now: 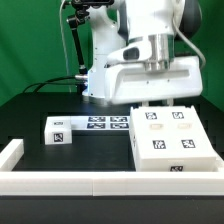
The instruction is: Assemble cabinet
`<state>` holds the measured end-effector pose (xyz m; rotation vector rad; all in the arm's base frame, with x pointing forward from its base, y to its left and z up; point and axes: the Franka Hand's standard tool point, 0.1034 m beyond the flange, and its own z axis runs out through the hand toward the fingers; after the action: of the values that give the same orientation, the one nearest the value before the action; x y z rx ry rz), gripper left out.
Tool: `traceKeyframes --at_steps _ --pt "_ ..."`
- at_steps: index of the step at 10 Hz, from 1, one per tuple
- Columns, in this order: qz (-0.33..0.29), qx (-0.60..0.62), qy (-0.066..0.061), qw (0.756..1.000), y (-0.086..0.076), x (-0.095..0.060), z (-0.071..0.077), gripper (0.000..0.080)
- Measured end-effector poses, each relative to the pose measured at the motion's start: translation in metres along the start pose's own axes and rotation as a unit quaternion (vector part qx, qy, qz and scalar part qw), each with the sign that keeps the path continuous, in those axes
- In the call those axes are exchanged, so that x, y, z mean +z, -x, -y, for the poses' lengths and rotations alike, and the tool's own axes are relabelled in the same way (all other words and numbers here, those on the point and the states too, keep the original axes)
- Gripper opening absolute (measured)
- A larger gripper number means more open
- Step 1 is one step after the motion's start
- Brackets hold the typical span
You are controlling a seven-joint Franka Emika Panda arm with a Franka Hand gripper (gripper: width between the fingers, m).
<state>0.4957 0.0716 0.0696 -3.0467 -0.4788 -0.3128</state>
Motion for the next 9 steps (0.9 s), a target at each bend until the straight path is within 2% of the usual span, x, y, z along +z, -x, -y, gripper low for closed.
traceKeyframes --at_steps 1,2,6,7,9 --pt "0.009 -0.002 -0.003 1.0 -0.008 -0.014 0.001 0.0187" --pt "0.006 -0.003 -0.003 1.0 -0.013 -0.018 0.001 0.0178" --pt "0.011 -0.004 -0.004 1.0 -0.009 -0.015 0.0 0.0168" --pt "0.015 -0.008 -0.004 1.0 -0.01 -0.018 -0.006 0.0161" --pt "0.023 -0.007 -0.007 1.0 -0.02 -0.037 -0.007 0.0154"
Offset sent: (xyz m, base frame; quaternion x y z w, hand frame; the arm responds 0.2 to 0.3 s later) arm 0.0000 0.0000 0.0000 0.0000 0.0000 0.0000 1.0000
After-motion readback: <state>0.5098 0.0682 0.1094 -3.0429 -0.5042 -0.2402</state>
